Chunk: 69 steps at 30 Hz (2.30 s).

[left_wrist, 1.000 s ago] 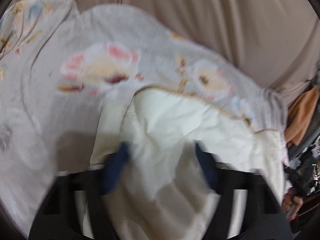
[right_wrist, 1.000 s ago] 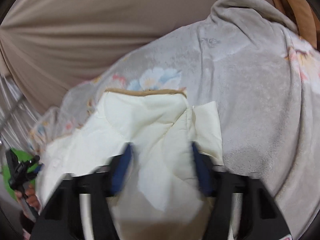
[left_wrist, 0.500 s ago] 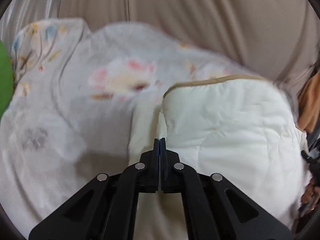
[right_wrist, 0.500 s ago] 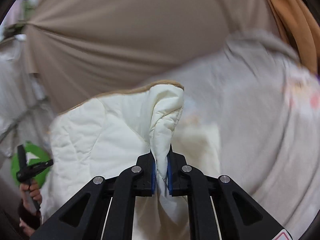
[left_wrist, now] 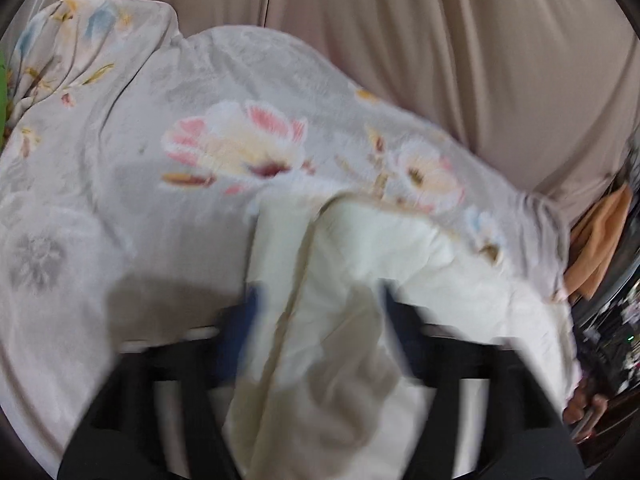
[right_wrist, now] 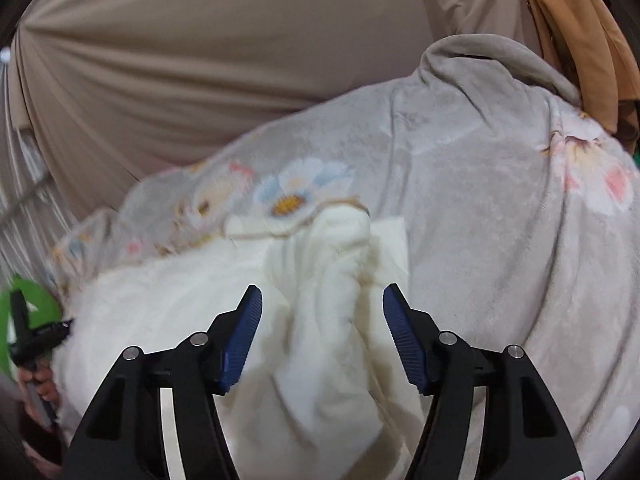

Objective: Fold large clothes

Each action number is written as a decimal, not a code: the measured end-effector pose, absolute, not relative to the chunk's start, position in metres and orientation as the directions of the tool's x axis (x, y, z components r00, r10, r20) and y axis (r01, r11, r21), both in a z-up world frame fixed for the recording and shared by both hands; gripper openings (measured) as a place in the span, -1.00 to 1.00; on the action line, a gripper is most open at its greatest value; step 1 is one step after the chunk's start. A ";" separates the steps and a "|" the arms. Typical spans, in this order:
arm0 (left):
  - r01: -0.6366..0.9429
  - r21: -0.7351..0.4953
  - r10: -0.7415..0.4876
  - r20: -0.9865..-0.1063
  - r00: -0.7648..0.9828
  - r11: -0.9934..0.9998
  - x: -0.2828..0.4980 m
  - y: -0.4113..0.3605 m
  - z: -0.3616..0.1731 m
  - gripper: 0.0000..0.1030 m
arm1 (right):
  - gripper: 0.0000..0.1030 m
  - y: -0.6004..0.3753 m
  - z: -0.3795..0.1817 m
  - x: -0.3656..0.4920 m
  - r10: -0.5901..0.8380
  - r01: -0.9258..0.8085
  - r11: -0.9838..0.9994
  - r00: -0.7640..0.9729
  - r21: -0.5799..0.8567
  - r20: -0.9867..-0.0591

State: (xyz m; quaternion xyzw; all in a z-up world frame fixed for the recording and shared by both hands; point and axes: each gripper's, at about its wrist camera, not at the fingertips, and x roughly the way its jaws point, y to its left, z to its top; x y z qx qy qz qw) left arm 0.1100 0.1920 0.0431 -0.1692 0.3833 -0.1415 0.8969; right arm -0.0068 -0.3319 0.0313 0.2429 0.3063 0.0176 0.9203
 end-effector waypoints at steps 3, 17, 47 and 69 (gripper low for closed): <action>0.143 -0.449 -0.431 -0.649 0.627 0.882 0.135 0.179 0.043 0.72 | 0.40 -0.340 0.025 0.025 0.253 0.121 0.847 0.765 0.518 -0.593; 0.163 -0.212 -0.266 -0.694 0.669 0.964 0.143 0.141 0.056 -0.80 | -0.84 -0.309 0.047 0.042 0.123 0.088 0.942 0.809 0.325 -0.575; 0.418 -0.057 -0.371 -0.581 0.724 0.906 0.082 0.006 0.079 0.21 | -0.49 -0.117 0.055 0.028 0.378 -0.361 0.919 0.693 0.158 -0.614; 0.164 -0.022 -0.134 -0.684 0.717 0.986 0.149 0.097 -0.004 0.21 | -1.00 -0.298 -0.020 0.051 0.015 0.136 0.979 0.698 0.153 -0.716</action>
